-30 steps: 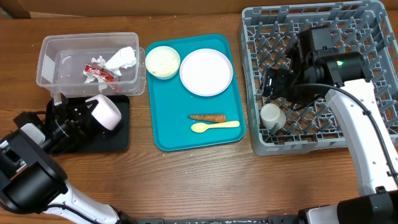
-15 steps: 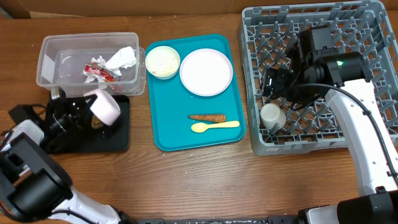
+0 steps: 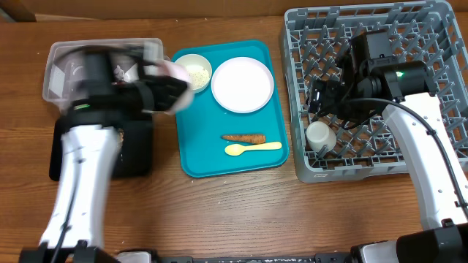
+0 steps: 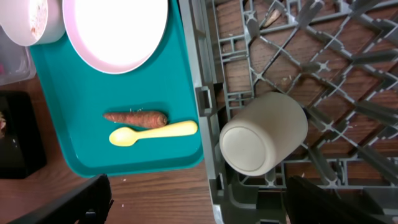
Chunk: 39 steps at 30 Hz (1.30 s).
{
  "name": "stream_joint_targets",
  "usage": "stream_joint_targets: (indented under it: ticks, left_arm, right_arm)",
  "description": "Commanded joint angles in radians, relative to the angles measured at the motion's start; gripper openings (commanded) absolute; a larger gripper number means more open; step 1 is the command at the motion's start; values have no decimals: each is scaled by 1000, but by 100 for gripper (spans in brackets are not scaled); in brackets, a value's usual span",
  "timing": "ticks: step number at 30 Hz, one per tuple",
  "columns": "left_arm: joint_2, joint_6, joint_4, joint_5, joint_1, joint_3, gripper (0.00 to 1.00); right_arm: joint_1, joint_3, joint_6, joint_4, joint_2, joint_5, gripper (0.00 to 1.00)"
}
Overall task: Sort waste into correct bins and load items into the dishwasher
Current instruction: 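Set the emptied bowl back on the teal tray with the left gripper, then grasp the white bowl of rice with the left gripper and lift it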
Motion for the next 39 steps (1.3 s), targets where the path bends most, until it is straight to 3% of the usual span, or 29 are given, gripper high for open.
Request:
stream_joint_targets:
  ticks: [1,3,6,15,17,20,25,28,34,39]
  left_arm:
    - [92,68,-53,-556,-220,-8,4]
    - [147,14,-77,-671,-309,-8,4]
    - [239,-1,-80,-726,-396,-8,4]
    - [373,-5,-71,-743,-421,-8,4]
    - [375,-5,-66,-741,-422,-8,8]
    - [374,-16,-82,-703,-422,16,54]
    - [374,-29,-184,-638,-414,182,70]
    - [375,74,-179,-675,-412,317,83]
    - [432,174,31,-782,-373,341,83]
    - [553,132,104,-782,-318,341,76]
  right_arm:
    - [1,11,-3,3,-12,13,91]
    - [1,11,-3,3,-11,24,91]
    - [1,11,-3,8,-12,31,92]
    - [1,11,-3,8,-12,32,92]
    - [1,11,-3,10,-12,32,92]
    - [1,11,-3,11,-12,32,92]
    - [1,11,-3,11,-12,32,92]
    - [1,11,-4,10,-12,32,92]
    - [1,11,-3,10,-12,32,92]
    - [1,11,-5,10,-12,32,92]
